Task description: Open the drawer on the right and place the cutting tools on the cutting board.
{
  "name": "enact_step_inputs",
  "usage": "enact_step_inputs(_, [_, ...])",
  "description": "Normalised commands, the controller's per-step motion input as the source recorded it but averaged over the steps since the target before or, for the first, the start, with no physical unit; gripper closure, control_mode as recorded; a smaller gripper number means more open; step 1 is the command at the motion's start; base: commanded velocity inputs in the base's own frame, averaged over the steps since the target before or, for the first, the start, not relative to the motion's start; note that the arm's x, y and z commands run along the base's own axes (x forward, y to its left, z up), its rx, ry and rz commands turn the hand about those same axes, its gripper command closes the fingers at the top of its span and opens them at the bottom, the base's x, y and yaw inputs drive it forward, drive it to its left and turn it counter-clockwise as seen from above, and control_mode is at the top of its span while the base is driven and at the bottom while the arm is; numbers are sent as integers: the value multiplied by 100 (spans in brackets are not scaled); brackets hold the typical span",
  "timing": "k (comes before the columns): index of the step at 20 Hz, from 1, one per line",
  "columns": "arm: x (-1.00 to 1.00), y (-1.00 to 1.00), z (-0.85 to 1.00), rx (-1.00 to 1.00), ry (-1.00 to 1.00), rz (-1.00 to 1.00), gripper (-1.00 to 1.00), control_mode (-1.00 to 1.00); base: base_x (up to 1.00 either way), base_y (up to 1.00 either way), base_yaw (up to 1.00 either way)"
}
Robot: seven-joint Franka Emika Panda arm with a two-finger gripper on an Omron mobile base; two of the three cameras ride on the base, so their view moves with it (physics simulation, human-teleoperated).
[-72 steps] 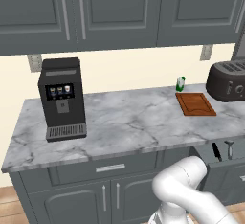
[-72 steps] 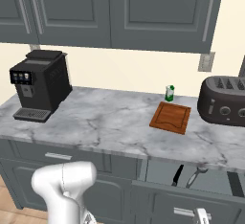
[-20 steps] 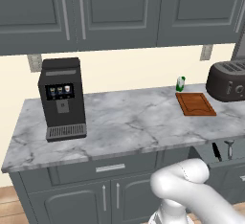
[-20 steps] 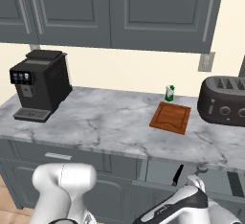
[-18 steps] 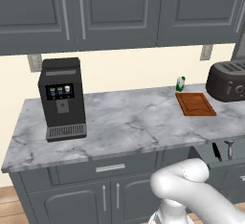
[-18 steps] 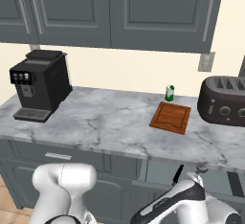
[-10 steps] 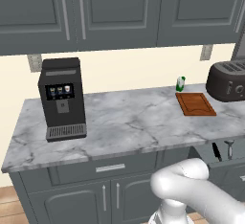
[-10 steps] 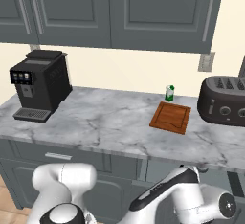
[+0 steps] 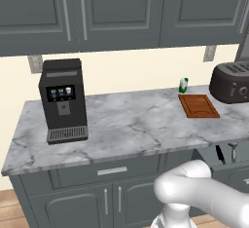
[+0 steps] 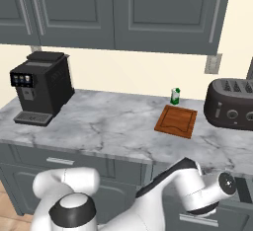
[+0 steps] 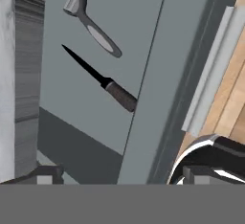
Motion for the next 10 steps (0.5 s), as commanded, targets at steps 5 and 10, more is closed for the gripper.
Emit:
enact_step_inputs(5, [31, 16, -12, -5, 24, 0, -100, -100, 0, 0, 0])
enact_step_inputs(10, [6, 4, -24, -3, 18, 0, -100, -100, 0, 0, 0])
